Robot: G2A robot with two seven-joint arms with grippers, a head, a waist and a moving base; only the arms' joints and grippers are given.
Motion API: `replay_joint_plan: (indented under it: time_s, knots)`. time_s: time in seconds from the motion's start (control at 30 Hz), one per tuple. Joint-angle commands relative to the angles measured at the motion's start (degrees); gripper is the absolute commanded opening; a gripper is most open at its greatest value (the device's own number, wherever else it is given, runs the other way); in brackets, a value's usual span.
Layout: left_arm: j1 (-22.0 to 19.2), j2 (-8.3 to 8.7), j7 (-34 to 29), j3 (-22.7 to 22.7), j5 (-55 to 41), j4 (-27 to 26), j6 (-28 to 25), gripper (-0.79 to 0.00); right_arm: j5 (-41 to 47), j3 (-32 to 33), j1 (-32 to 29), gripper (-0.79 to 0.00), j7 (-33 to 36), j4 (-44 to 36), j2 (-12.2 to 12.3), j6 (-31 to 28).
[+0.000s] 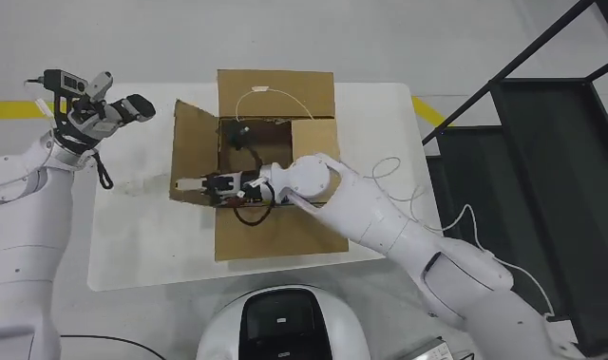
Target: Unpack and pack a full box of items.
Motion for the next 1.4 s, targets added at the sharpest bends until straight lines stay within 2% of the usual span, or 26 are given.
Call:
replay_joint_plan:
  time_s: [0.0, 0.13, 0.3, 0.6, 0.87, 1.07, 1.2, 1.37]
  knots:
    - [-0.08, 0.0, -2.2, 0.8, 0.54, 0.12, 1.97, 0.0, -2.05, -2.27, 1.06, 0.0, -1.43, 1.42, -1.61, 0.01]
    - [-1.21, -0.24, -4.04, 3.48, 4.45, 2.34, 3.83, 0.0, -3.35, -2.98, 1.55, 0.0, -3.22, 3.4, -3.11, -0.28]
    - [-3.8, -1.03, -0.25, 7.94, 12.41, 7.79, 4.25, 0.0, -3.67, 0.03, -0.01, 0.0, -2.54, 0.82, -2.3, -1.17]
    - [-6.42, -2.36, 3.56, 13.18, 20.32, 13.53, 2.33, 0.0, -6.96, 13.59, -10.74, 0.0, 0.51, -16.47, 3.88, 0.87]
    - [-6.72, -4.55, 1.55, 17.86, 18.63, 14.71, 2.93, 0.0, -12.18, 27.27, -23.98, 0.0, 1.76, -31.11, 8.63, 4.53]
    - [-7.53, -5.54, 0.02, 18.84, 15.73, 14.45, 2.99, 0.0, -13.0, 35.02, -31.57, 0.0, 2.24, -36.83, 10.57, 5.1]
    - [-7.88, -5.97, -4.13, 19.15, 12.62, 13.38, 4.68, 0.0, -13.38, 37.97, -34.86, 0.0, 2.28, -39.09, 11.29, 5.22]
    - [-10.32, -5.32, -4.69, 16.13, 10.66, 13.27, 3.99, 0.0, -14.34, 39.72, -37.47, 0.0, 3.17, -40.87, 11.9, 5.59]
